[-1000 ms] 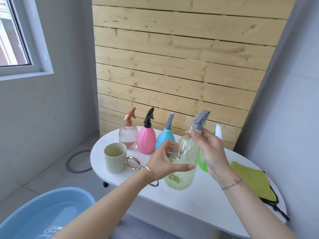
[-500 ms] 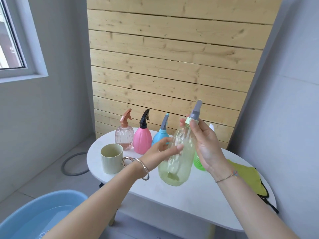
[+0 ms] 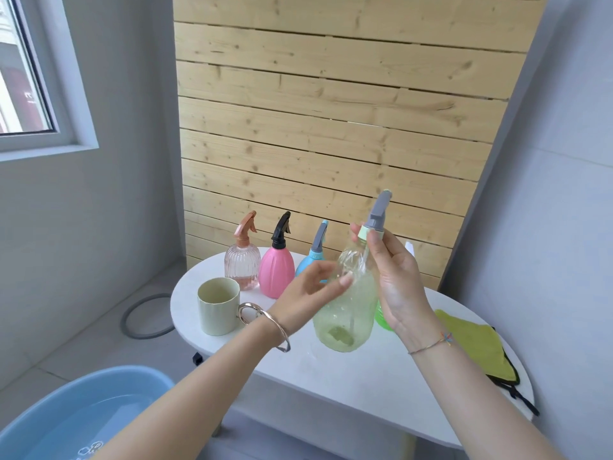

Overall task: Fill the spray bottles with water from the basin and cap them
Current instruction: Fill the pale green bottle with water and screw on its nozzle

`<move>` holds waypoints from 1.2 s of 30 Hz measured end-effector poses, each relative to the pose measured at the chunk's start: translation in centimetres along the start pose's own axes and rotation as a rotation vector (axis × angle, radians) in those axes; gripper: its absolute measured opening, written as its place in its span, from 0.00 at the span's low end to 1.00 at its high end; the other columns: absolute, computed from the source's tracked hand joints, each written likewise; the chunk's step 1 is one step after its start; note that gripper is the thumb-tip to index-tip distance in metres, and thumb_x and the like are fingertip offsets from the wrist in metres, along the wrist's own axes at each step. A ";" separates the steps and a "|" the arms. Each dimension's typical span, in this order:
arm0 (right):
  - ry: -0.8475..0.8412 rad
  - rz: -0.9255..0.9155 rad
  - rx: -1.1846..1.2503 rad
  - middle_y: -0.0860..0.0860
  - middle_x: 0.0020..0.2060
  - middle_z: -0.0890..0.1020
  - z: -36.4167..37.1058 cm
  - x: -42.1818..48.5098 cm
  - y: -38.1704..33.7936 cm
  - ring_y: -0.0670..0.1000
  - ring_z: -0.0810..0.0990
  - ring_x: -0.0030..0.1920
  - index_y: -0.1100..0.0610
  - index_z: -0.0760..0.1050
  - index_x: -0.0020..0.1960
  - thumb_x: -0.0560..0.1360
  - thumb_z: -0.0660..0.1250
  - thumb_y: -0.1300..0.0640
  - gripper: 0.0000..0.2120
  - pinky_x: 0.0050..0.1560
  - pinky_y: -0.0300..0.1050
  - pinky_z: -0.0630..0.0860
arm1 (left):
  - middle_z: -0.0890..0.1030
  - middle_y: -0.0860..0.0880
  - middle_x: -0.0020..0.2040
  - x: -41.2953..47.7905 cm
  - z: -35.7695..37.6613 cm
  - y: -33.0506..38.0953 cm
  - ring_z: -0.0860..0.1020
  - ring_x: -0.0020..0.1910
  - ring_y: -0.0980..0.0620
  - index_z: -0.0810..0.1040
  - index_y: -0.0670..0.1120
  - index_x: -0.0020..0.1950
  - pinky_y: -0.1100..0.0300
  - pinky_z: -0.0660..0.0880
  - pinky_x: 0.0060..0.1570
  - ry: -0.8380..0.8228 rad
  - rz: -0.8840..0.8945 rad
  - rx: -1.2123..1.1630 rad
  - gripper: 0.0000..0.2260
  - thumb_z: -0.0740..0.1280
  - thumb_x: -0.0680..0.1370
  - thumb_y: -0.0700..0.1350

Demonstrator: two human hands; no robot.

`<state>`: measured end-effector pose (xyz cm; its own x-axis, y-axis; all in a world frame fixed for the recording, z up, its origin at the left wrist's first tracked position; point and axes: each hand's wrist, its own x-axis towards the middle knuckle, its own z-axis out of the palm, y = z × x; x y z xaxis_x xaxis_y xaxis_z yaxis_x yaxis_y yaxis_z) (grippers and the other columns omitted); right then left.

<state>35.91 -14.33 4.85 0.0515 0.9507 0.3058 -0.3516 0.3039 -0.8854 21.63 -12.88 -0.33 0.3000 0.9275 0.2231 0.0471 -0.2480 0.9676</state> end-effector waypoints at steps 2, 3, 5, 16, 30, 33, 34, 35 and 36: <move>0.021 -0.004 -0.008 0.48 0.51 0.85 0.2 0.0 0.4 0.44 0.82 0.51 0.55 0.79 0.51 0.71 0.67 0.51 0.12 0.51 0.44 0.78 | 0.79 0.55 0.56 0.0 0.4 -0.4 0.77 0.60 0.57 0.74 0.51 0.59 0.57 0.72 0.63 0.052 0.042 0.080 0.32 0.72 0.62 0.68; 0.009 0.008 -0.006 0.48 0.51 0.85 0.2 0.1 0.4 0.45 0.82 0.50 0.55 0.79 0.51 0.70 0.68 0.50 0.12 0.51 0.45 0.79 | 0.79 0.55 0.55 0.1 0.4 -0.5 0.77 0.60 0.56 0.75 0.51 0.58 0.54 0.72 0.65 0.072 0.043 0.067 0.32 0.73 0.61 0.67; -0.056 0.051 0.014 0.49 0.52 0.84 0.1 0.2 0.3 0.48 0.81 0.51 0.55 0.79 0.50 0.68 0.69 0.46 0.15 0.49 0.47 0.79 | 0.80 0.52 0.55 0.0 0.0 -0.3 0.79 0.58 0.53 0.76 0.48 0.58 0.46 0.71 0.66 -0.005 -0.030 -0.076 0.30 0.74 0.63 0.63; -0.021 0.030 0.056 0.50 0.50 0.84 0.4 0.5 0.7 0.46 0.81 0.48 0.53 0.80 0.48 0.68 0.69 0.48 0.12 0.53 0.50 0.78 | 0.84 0.47 0.53 0.2 0.1 -0.5 0.81 0.53 0.47 0.77 0.48 0.55 0.47 0.75 0.60 0.042 -0.026 -0.108 0.28 0.73 0.64 0.65; 0.075 -0.152 -0.186 0.46 0.49 0.85 0.9 0.7 3.9 0.42 0.81 0.53 0.55 0.77 0.59 0.77 0.65 0.58 0.11 0.54 0.33 0.74 | 0.78 0.55 0.28 0.5 2.5 -2.7 0.74 0.26 0.61 0.75 0.43 0.43 0.68 0.72 0.31 0.256 -0.043 -0.295 0.06 0.71 0.75 0.42; 0.118 -0.152 -0.233 0.50 0.52 0.84 -0.3 1.3 5.1 0.41 0.81 0.52 0.63 0.75 0.62 0.78 0.64 0.58 0.15 0.55 0.34 0.74 | 0.78 0.51 0.28 1.8 2.2 -3.1 0.73 0.24 0.61 0.73 0.42 0.46 0.69 0.70 0.30 0.332 -0.009 -0.265 0.08 0.72 0.74 0.39; 0.117 -0.132 -0.243 0.47 0.49 0.84 -0.6 1.5 5.5 0.41 0.81 0.51 0.64 0.75 0.61 0.78 0.64 0.58 0.14 0.55 0.35 0.75 | 0.79 0.51 0.28 2.3 2.0 -3.2 0.75 0.26 0.60 0.71 0.42 0.47 0.68 0.72 0.32 0.327 0.017 -0.255 0.10 0.72 0.74 0.38; 0.109 -0.115 -0.247 0.45 0.47 0.84 -0.8 1.7 5.6 0.42 0.81 0.51 0.65 0.75 0.59 0.79 0.64 0.57 0.14 0.55 0.37 0.75 | 0.80 0.52 0.29 2.8 1.7 -3.1 0.77 0.28 0.58 0.71 0.42 0.47 0.66 0.75 0.35 0.316 0.046 -0.242 0.11 0.73 0.74 0.38; 0.099 -0.100 -0.237 0.45 0.47 0.84 -0.9 1.8 5.7 0.43 0.81 0.52 0.65 0.75 0.59 0.79 0.64 0.56 0.14 0.56 0.40 0.75 | 0.82 0.52 0.30 3.2 1.5 -3.0 0.80 0.32 0.57 0.71 0.43 0.47 0.62 0.77 0.40 0.303 0.071 -0.213 0.11 0.74 0.73 0.39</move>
<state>34.79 -10.80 0.03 0.1703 0.9129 0.3709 -0.1119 0.3919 -0.9132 23.88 -9.64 -2.68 -0.0018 0.9587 0.2844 -0.1722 -0.2805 0.9443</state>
